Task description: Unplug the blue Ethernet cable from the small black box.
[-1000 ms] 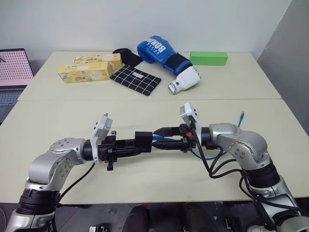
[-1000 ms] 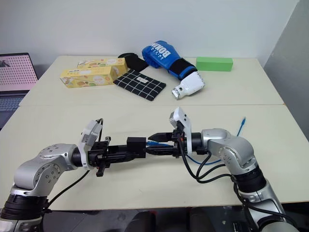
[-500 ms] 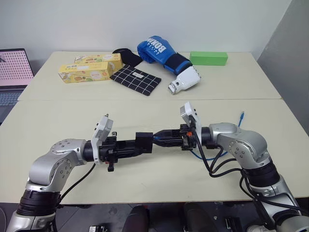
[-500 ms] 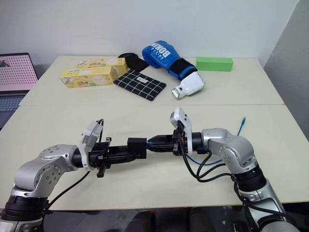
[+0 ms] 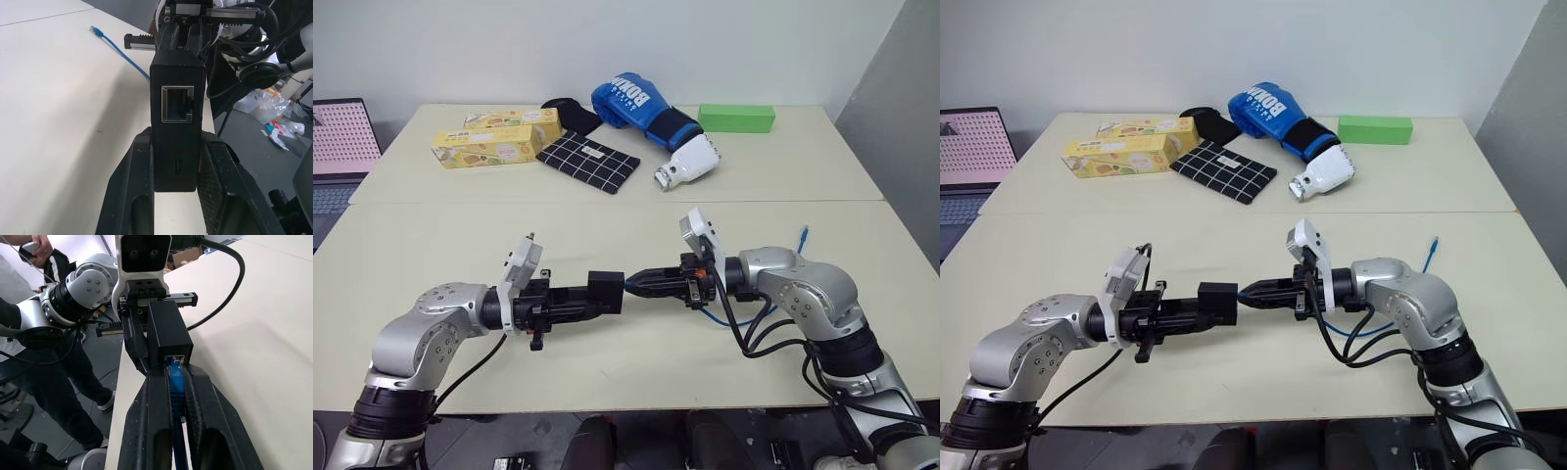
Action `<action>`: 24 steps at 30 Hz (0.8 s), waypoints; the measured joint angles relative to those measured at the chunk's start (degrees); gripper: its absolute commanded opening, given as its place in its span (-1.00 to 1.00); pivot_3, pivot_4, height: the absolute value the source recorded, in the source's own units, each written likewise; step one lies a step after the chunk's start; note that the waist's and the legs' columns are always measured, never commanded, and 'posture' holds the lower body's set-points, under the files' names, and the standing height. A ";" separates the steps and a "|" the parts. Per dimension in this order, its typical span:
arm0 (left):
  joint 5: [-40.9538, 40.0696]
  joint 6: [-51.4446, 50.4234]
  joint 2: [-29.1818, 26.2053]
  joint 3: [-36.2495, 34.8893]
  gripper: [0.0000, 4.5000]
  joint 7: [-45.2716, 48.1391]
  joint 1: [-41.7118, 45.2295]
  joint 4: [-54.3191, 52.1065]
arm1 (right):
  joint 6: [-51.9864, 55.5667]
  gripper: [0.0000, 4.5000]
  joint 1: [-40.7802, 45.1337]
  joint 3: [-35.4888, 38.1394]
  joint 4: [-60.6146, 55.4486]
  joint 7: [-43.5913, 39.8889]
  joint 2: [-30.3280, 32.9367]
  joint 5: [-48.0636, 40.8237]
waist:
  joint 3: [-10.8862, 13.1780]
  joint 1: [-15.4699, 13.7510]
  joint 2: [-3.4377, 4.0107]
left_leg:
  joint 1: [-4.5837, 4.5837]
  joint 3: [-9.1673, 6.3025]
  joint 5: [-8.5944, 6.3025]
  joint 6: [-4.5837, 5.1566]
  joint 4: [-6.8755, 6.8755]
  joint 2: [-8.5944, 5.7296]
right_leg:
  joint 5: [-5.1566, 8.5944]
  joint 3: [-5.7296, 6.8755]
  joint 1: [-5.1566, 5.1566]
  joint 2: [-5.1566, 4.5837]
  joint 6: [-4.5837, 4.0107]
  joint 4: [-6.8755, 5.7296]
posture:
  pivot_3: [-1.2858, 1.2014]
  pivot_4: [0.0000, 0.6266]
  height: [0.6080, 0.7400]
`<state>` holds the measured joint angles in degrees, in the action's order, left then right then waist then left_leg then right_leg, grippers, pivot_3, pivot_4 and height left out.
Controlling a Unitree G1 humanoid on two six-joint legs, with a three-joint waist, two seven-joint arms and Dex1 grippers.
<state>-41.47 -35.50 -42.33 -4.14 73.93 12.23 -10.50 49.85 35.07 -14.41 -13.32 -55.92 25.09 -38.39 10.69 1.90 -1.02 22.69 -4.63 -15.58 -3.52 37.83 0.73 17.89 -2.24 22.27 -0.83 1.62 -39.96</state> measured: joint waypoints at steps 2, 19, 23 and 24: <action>0.00 0.04 0.32 0.00 -0.65 -0.23 -0.52 -0.30 | -0.19 -0.97 0.02 -0.27 0.14 -0.84 0.91 0.04 | 0.00 -0.01 0.00 | 0.00 0.00 0.00 0.00 0.00 0.00 | 0.00 0.00 0.00 0.00 0.00 0.00 | 0.03 -0.52 1.00; 1.39 2.30 1.21 -5.73 -0.65 -9.10 -4.09 1.71 | -22.67 -0.59 1.73 6.63 31.76 22.91 0.80 23.69 | 0.01 0.02 -0.01 | 0.07 0.15 0.01 -0.02 0.00 -0.01 | -0.01 -0.06 0.05 -0.03 0.00 -0.01 | 0.03 -0.52 1.00; 2.34 2.29 1.71 -5.66 -0.65 -11.43 -3.55 1.76 | -25.14 -0.16 1.55 6.67 34.59 22.61 -0.01 25.75 | 0.02 0.00 0.01 | 0.15 0.14 0.01 -0.01 0.00 0.03 | -0.01 -0.06 0.11 -0.08 0.01 0.05 | 0.03 -0.52 1.00; 2.54 2.45 2.17 -5.67 -0.65 -12.26 -3.24 1.79 | -25.18 -0.05 1.49 6.68 33.85 21.74 0.10 25.72 | 0.02 -0.01 0.01 | 0.15 0.14 0.01 -0.01 0.00 0.03 | -0.01 -0.06 0.10 -0.10 0.01 0.04 | 0.03 -0.52 1.00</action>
<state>-38.93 -33.05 -40.16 -9.81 61.67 9.00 -8.71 24.67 36.56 -7.73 20.53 -34.18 25.19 -12.67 10.71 1.90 -1.01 22.83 -4.49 -15.58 -3.53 37.83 0.76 17.88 -2.30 22.37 -0.94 1.63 -39.91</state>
